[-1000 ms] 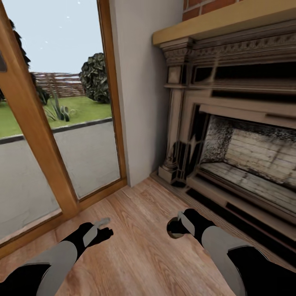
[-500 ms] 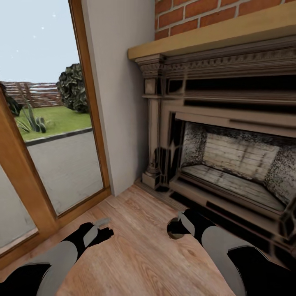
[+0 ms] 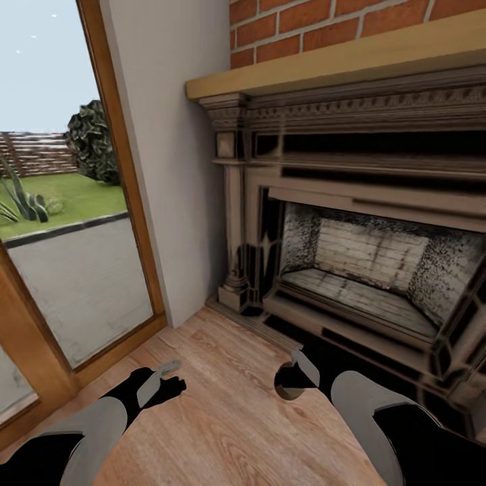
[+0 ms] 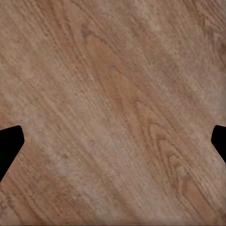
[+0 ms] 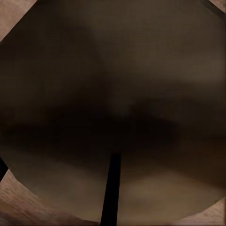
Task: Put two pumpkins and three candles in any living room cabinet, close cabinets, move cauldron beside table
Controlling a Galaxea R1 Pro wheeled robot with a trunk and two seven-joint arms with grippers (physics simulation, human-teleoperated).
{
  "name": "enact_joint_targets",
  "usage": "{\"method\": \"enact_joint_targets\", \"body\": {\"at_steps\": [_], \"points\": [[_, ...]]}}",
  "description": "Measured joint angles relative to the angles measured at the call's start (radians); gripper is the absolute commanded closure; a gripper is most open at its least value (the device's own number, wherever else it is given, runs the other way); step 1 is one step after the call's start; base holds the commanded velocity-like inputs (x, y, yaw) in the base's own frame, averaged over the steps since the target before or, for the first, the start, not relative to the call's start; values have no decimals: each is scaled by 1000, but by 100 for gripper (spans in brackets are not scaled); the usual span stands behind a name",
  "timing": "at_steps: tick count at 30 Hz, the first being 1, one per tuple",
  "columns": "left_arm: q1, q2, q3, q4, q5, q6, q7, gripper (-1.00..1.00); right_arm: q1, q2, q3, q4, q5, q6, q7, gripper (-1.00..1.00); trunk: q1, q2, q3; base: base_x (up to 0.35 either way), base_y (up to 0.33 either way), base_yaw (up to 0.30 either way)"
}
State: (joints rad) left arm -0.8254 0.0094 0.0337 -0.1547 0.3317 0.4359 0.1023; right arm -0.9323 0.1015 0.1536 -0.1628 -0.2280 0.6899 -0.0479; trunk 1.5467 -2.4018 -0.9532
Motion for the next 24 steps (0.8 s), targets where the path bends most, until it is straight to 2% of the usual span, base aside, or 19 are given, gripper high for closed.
{"method": "enact_joint_targets", "body": {"at_steps": [13,24], "points": [[0,-1,0,1,0,0,2,-100,0,-1,-1,-1,-1,1,3,100,-50,91,26,0,0,-12],[0,-9,0,17,0,0,4,-100,0,0,0,-2,-2,1,5,100,-92,168,71,0,0,-198]]}}
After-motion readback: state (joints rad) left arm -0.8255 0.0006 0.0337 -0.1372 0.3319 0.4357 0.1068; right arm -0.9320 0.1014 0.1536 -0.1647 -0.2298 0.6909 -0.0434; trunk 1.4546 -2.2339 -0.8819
